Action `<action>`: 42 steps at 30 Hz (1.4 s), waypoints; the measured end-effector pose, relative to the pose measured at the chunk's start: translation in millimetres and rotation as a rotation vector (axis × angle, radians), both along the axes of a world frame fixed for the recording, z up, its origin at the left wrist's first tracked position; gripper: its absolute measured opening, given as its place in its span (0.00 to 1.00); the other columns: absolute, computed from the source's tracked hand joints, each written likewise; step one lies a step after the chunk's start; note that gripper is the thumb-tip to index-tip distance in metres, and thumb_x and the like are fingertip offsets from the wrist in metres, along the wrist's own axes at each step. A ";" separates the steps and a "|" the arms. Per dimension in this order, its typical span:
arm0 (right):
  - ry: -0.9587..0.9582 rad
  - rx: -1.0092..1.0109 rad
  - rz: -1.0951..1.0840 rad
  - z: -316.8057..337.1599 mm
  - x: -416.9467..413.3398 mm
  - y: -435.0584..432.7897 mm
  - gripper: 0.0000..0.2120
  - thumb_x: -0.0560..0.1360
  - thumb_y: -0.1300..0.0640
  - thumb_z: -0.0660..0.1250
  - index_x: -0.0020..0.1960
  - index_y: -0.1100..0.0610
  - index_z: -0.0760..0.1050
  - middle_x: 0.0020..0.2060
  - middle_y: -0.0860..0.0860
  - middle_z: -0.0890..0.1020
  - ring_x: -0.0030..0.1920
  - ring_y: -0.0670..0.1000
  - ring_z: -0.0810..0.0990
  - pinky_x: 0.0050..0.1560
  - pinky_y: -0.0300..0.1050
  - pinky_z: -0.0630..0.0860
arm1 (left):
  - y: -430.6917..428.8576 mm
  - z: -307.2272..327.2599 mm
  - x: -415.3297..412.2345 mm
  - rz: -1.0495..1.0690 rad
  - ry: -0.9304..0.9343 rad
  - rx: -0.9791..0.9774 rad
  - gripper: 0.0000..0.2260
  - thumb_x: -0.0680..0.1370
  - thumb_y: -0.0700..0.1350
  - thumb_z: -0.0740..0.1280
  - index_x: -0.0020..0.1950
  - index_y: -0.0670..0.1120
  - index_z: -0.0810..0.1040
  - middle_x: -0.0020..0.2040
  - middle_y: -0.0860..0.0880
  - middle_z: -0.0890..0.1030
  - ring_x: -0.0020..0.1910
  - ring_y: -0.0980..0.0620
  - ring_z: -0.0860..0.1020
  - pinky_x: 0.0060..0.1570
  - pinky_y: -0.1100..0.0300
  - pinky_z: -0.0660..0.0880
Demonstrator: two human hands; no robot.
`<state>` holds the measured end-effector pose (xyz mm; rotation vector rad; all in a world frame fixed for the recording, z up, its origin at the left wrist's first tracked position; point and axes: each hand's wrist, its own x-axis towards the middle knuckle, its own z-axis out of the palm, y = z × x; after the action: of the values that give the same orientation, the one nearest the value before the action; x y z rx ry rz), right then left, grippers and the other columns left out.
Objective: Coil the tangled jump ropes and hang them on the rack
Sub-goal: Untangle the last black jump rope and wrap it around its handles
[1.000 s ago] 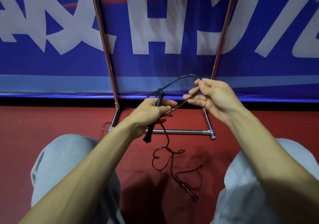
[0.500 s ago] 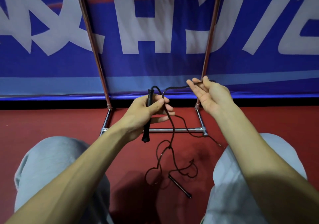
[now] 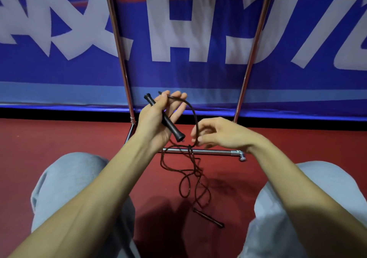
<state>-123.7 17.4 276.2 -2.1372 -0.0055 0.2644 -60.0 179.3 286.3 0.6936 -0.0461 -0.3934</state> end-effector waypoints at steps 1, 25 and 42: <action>-0.039 -0.022 -0.007 -1.7 0.6 1.0 0.07 0.76 0.68 0.64 0.47 0.57 0.76 0.46 0.59 0.83 0.45 0.52 0.83 0.50 0.48 0.80 | 2.0 0.3 2.5 0.007 0.026 -0.042 0.05 0.83 0.39 0.58 0.51 0.40 0.73 0.45 0.44 0.82 0.45 0.48 0.84 0.46 0.57 0.82; -0.609 0.728 -0.831 37.8 -5.5 -35.1 0.06 0.78 0.65 0.64 0.42 0.60 0.73 0.33 0.53 0.76 0.29 0.47 0.77 0.28 0.37 0.75 | -16.9 -32.9 -16.6 -0.463 -0.679 1.111 0.09 0.81 0.36 0.61 0.46 0.47 0.78 0.34 0.49 0.77 0.33 0.51 0.72 0.41 0.56 0.71; -0.441 0.886 -0.717 29.2 -0.3 -27.1 0.06 0.80 0.60 0.63 0.45 0.62 0.71 0.36 0.57 0.79 0.34 0.50 0.83 0.32 0.37 0.77 | -22.1 -28.8 -27.8 -0.378 -0.565 0.802 0.06 0.81 0.35 0.60 0.49 0.39 0.77 0.39 0.43 0.80 0.36 0.48 0.83 0.40 0.57 0.81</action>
<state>-124.0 -9.7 305.4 -1.1672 0.3212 -0.5446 -87.9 157.2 257.5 1.5877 -0.5857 -0.5724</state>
